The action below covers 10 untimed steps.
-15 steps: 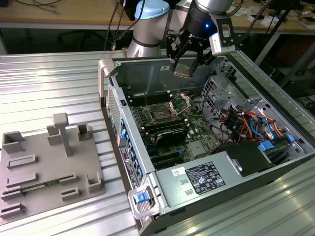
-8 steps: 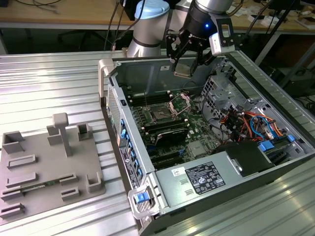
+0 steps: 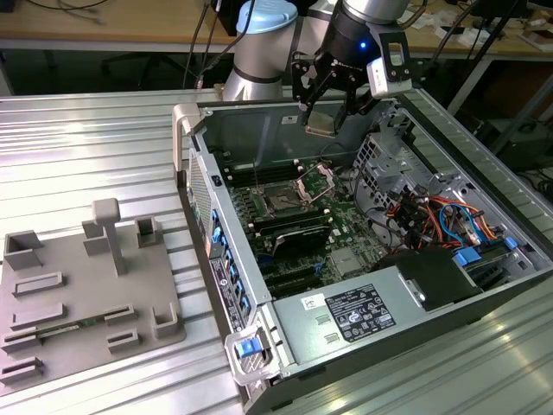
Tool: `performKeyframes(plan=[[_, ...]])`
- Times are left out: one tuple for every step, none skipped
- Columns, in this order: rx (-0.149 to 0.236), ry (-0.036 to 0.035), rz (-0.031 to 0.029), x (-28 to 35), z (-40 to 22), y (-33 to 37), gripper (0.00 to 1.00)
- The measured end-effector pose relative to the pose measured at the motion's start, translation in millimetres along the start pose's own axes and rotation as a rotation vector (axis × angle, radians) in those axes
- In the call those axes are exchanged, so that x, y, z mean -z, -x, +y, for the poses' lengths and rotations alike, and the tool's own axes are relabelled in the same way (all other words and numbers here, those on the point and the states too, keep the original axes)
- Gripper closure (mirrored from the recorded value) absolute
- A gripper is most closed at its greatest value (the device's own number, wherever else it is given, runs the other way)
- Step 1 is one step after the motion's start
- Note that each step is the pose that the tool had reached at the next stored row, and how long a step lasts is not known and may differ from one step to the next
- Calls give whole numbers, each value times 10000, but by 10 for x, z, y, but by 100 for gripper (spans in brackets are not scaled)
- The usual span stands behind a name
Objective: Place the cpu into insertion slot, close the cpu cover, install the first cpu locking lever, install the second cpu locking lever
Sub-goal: 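Place the cpu into insertion slot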
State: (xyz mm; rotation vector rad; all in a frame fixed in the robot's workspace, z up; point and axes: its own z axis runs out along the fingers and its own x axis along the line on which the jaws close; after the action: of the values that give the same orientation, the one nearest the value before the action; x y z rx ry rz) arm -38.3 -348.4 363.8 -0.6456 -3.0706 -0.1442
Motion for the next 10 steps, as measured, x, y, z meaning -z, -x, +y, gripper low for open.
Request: performKeyframes(plan=[[-9,0,-1,0,0,0,45],[-18,1,-2,0,0,0,45],[-27,1,-2,0,0,0,45],[-34,1,-3,0,0,0,45],[-55,1,-5,0,0,0,45],[-65,1,-6,0,0,0,45],[-76,1,-7,0,0,0,45],[-88,2,-8,0,0,0,45],[-99,2,-9,0,0,0,45],[-115,2,-10,0,0,0,45]])
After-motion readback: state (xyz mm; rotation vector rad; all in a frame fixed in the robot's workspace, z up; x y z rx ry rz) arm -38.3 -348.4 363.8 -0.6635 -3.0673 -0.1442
